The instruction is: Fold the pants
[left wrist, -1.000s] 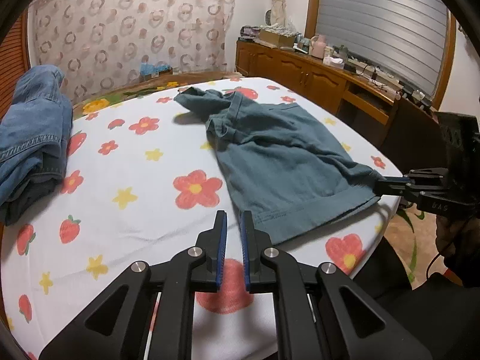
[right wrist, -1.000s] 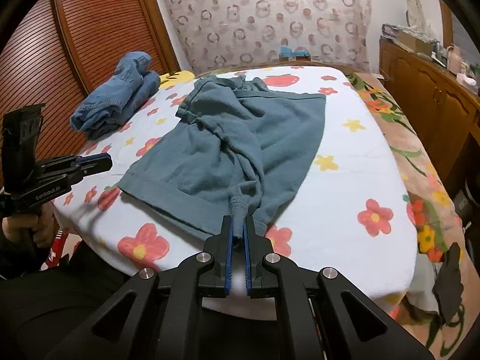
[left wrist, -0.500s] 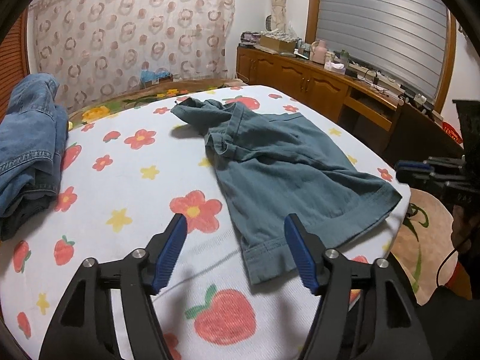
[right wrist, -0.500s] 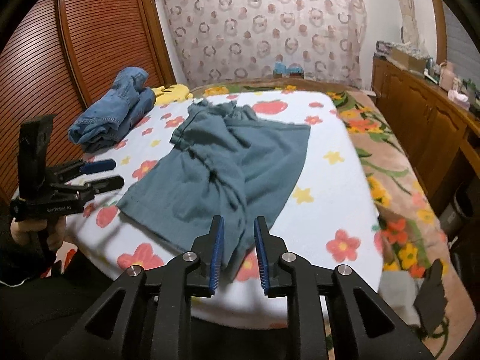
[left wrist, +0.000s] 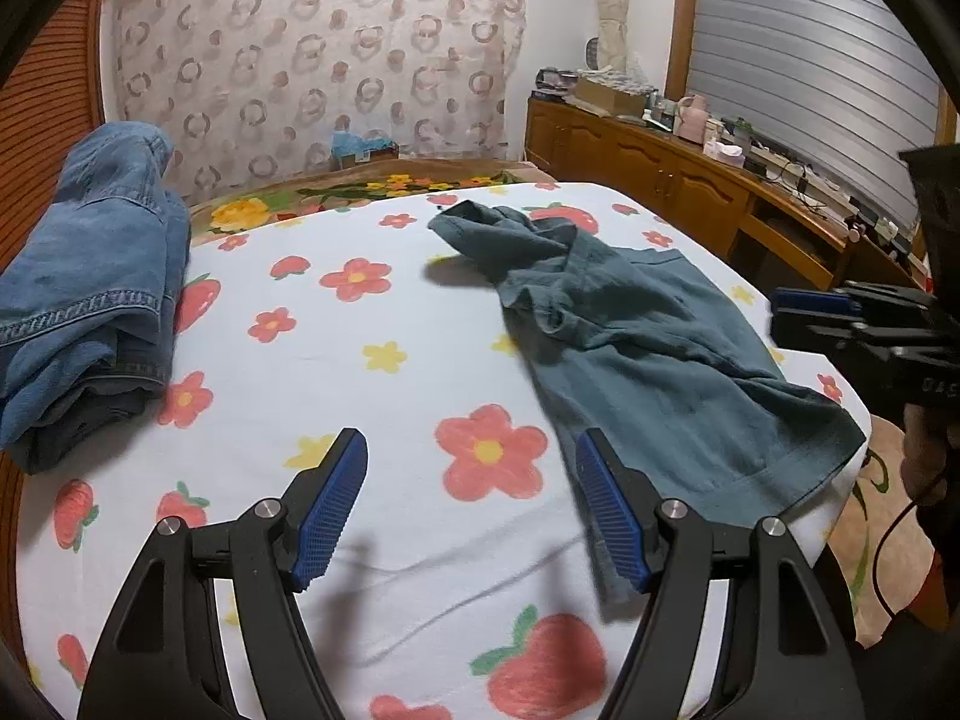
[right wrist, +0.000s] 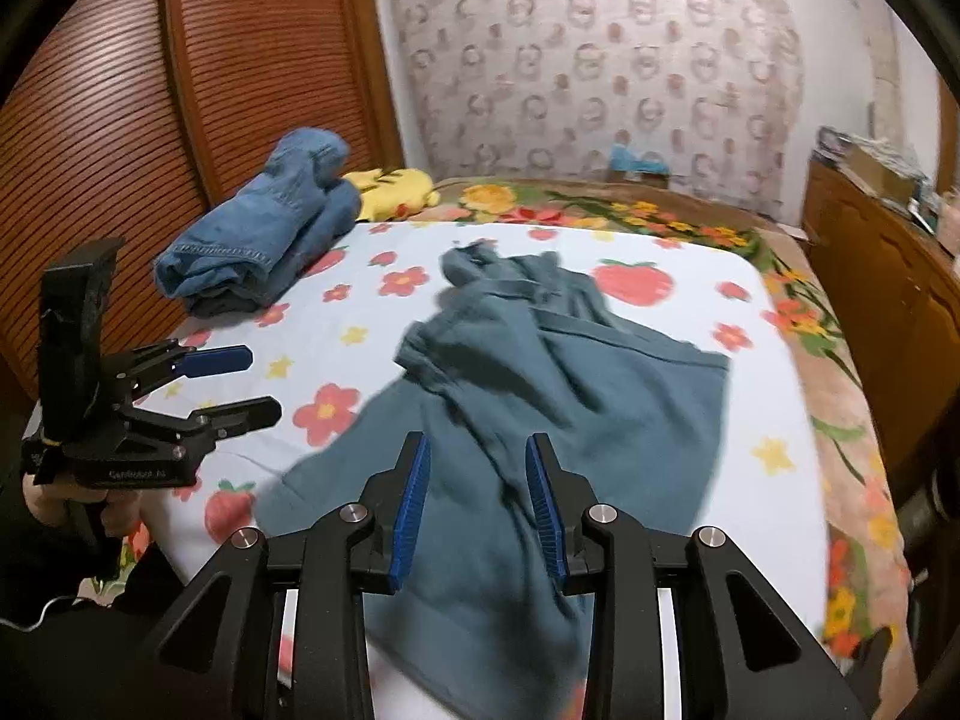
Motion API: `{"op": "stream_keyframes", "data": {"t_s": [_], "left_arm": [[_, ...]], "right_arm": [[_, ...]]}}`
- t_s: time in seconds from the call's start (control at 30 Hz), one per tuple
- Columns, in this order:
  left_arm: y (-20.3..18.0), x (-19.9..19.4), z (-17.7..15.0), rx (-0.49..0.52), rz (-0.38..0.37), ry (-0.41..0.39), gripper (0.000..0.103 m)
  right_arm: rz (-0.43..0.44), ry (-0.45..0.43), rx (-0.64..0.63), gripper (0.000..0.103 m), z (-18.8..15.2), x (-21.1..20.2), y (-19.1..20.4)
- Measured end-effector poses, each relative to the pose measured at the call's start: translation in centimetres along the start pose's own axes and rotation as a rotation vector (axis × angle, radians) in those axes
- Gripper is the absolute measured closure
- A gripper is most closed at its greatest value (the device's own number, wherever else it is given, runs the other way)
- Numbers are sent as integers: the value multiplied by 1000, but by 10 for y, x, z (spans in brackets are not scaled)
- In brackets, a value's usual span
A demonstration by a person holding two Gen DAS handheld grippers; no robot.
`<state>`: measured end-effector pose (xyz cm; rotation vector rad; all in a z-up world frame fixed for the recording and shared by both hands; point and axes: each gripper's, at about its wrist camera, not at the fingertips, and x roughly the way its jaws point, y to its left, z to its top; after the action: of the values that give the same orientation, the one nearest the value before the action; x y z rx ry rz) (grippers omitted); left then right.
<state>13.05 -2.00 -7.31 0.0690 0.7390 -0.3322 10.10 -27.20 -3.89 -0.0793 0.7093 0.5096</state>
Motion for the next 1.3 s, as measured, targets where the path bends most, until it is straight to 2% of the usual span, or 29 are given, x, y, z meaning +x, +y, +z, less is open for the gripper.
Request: {"op": "stream_keyframes", "data": {"t_s": [0.33,0.67,0.7,0.73,0.83,0.97,1.2,1.3], "left_arm": [[10,1,4,-4,-8,0,30],[24,-2,3,-45,4,-13,30],[24,-3,2,-46,5,-12,30],[24,-3,2,-45,6,-12,30],[23,-5,2,-40,6,-15,30],[22,-8,3,-31,6,-19,30],[12,-4,5,-24,-18,-16,30],[5,0,6,-10,-29,-9,30]], "right_arm": [[19,113,-125,63,33,75,17],[-29,215,-191,63,53,129,22],[-36,221,-196,70,52,131,21],[-36,219,-198,88,52,133,22],[-23,197,-172,98,55,128,16],[-13,137,-123,98,61,105,0],[-57,54,-90,98,71,66,-24],[-111,35,-78,98,68,58,-30]]}}
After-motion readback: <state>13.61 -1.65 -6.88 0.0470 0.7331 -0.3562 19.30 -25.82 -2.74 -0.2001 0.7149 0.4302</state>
